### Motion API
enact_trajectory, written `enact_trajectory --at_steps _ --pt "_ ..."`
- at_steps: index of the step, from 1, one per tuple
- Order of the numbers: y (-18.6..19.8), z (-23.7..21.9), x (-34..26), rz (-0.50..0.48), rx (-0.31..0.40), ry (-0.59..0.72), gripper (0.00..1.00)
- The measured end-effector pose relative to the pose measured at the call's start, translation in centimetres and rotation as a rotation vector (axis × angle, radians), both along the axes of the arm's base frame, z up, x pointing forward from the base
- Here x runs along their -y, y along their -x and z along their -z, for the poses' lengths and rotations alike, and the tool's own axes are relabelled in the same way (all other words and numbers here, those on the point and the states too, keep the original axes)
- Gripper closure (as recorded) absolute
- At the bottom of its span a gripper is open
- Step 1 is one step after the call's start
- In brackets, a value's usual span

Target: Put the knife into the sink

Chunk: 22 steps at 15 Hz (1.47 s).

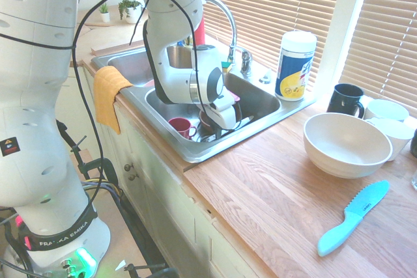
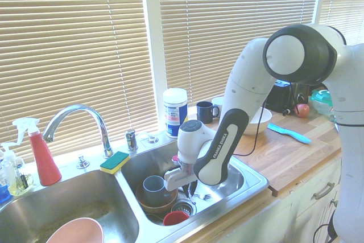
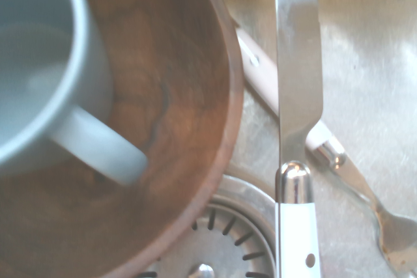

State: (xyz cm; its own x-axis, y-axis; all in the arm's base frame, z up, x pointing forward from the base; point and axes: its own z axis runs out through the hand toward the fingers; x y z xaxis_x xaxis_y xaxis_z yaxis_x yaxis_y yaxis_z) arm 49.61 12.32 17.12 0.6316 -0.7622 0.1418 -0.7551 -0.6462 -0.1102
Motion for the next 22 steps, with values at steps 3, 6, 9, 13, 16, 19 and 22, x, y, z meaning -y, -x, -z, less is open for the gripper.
enact_trajectory --at_steps 3,6,9,13,16,19,22 --pt "0.0 1.1 0.5 0.003 -0.005 -0.007 1.00" --pt "-0.2 1.9 -0.2 0.002 -0.010 -0.013 1.00" --pt "-0.4 2.5 -0.8 0.012 -0.016 -0.018 0.00" --pt "-1.0 2.4 -0.7 0.018 -0.018 -0.008 0.00" --pt "-1.2 2.4 -0.6 0.023 -0.026 0.003 0.00" --pt "-1.5 2.8 -0.5 0.026 -0.029 0.003 0.00" --pt "-1.5 3.2 -0.2 0.032 -0.036 0.003 0.00"
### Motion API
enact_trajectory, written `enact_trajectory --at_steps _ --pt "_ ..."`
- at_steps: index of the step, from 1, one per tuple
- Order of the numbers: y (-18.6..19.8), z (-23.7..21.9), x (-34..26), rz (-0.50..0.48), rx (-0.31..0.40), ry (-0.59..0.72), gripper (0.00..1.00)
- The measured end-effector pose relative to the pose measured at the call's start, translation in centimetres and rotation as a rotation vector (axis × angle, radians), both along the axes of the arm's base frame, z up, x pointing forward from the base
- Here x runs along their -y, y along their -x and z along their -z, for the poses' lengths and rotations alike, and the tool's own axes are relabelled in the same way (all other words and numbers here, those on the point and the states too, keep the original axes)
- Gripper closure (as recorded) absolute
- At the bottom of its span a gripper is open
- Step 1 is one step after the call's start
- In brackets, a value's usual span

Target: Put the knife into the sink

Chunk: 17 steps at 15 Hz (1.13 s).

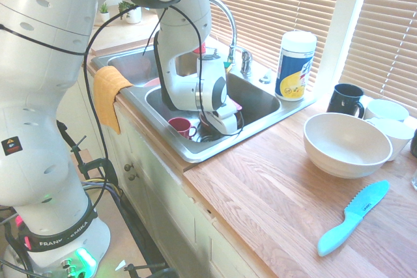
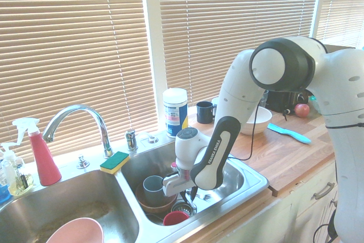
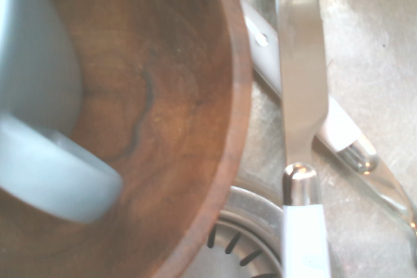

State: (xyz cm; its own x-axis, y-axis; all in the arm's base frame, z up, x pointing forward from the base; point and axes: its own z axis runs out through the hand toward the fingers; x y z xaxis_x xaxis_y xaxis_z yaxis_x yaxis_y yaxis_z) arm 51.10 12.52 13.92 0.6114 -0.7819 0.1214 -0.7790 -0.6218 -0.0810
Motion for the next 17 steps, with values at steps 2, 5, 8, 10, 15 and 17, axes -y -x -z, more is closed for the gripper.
enact_trajectory --at_steps 2,5,8,10,15,17 --pt "0.0 0.1 0.1 0.001 0.000 -0.002 0.00" --pt "-0.2 -0.2 0.3 0.006 0.014 -0.013 0.00" --pt "0.0 -3.9 0.8 0.003 0.026 -0.036 0.00" --pt "0.9 -8.2 0.5 0.005 0.045 -0.021 0.00" --pt "5.0 -16.6 0.9 -0.014 0.106 -0.030 0.00" --pt "6.5 -18.6 1.0 -0.024 0.126 -0.026 0.00"
